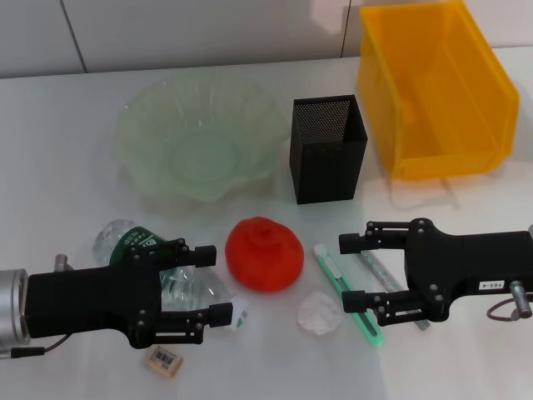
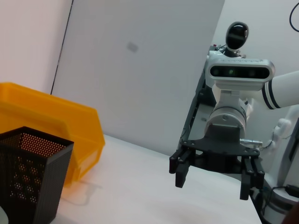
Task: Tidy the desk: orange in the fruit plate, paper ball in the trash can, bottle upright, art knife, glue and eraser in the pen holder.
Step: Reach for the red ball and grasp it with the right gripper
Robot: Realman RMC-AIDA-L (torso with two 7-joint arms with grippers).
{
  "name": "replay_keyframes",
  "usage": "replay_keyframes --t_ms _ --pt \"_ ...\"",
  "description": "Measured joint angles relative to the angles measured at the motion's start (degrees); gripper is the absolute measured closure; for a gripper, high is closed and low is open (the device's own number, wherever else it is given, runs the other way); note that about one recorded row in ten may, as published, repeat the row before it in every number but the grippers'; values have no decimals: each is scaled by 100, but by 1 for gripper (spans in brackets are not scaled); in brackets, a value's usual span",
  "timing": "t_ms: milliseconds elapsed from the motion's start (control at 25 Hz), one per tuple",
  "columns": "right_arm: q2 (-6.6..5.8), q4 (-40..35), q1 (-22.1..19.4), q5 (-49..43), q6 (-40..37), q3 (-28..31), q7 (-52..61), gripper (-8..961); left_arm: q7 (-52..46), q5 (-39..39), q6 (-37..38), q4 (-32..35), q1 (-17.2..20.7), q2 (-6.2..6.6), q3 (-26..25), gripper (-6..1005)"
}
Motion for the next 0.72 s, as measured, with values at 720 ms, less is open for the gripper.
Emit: replay_keyframes --t_ms 720 --pt "16 913 122 658 1172 11 -785 197 12 206 -96 16 -56 -15 58 155"
